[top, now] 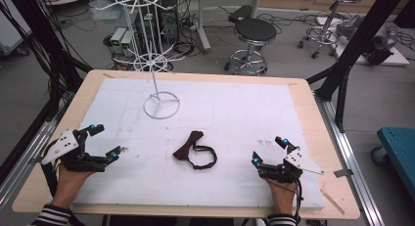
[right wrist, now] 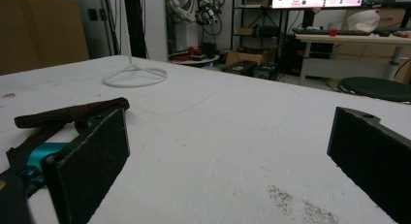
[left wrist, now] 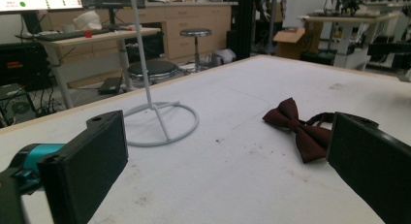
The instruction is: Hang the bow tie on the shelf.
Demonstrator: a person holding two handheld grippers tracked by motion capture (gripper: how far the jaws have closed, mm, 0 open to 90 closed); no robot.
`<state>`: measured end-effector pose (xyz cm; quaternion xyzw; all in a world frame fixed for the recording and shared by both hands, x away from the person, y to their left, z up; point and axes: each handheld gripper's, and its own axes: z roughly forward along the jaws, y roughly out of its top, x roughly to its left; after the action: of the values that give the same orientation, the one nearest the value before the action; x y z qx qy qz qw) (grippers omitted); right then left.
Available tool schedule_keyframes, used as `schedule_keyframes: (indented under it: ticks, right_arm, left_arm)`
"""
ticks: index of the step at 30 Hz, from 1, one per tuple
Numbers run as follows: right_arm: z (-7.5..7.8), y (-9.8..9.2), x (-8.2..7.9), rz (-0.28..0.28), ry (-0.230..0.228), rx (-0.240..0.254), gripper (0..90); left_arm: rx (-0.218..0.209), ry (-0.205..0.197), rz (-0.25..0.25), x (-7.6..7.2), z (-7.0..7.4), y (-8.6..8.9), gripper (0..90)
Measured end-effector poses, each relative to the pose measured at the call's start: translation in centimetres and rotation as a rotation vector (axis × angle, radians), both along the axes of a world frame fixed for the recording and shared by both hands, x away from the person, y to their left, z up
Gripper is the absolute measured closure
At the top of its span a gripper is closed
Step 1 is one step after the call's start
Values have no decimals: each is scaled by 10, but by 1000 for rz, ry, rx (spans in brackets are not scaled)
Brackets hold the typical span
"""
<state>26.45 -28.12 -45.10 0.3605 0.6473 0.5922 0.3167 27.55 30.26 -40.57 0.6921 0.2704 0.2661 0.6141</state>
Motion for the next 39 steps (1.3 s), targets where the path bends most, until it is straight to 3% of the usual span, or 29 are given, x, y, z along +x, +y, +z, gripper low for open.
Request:
schedule_keyframes:
  ticks: [8, 12, 19, 28, 39]
  right_arm:
    - [0, 0, 0, 2, 2, 1, 7]
    - [0, 0, 0, 2, 2, 1, 7]
    - [0, 0, 0, 1, 3, 2, 7]
    - [0, 0, 0, 2, 1, 1, 7]
    - [0, 0, 0, 4, 5, 4, 7]
  left_arm:
    - [87, 30, -79, 10, 25, -22, 17]
    - [108, 48, -102, 16, 33, -29, 17]
    - [221, 94, -172, 31, 52, -55, 17]
    - [298, 122, -234, 45, 62, -82, 17]
    - [375, 161, -291, 60, 64, -116, 17]
